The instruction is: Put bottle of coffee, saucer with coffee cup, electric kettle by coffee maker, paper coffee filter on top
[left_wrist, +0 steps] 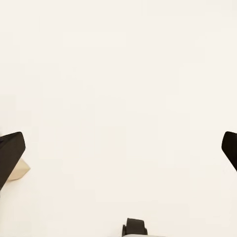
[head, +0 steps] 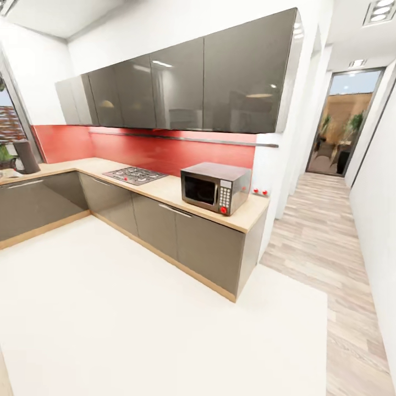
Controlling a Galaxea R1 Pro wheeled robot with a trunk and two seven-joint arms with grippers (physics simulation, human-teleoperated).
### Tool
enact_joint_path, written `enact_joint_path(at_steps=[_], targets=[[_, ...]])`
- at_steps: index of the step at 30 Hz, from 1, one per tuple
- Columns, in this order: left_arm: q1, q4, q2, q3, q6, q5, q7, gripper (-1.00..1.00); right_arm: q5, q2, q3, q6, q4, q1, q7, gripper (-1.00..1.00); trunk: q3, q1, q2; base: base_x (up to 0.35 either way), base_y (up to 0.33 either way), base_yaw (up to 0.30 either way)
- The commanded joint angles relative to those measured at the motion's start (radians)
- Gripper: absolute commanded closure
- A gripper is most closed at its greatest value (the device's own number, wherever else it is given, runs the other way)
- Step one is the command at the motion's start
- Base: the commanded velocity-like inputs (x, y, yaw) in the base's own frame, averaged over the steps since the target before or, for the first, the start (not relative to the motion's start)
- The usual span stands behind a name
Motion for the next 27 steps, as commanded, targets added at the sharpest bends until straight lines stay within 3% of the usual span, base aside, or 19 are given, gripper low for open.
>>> enact_joint_path(at_steps=[1,27], targets=[[-0.001,0.001,0.0,-0.002,-0.003,0.01,-0.001,-1.0,0.006,0.0,-0.001,-0.002,0.0,-0.001,0.0,-1.0,-0.002,0.001,-0.002,0.338,0.0,0.278],[-0.001,0.001,0.0,-0.002,-0.003,0.01,-0.001,-1.0,0.006,0.0,-0.001,-0.003,0.0,-0.001,0.0,-1.0,-0.002,0.001,-0.002,0.338,0.0,0.278]])
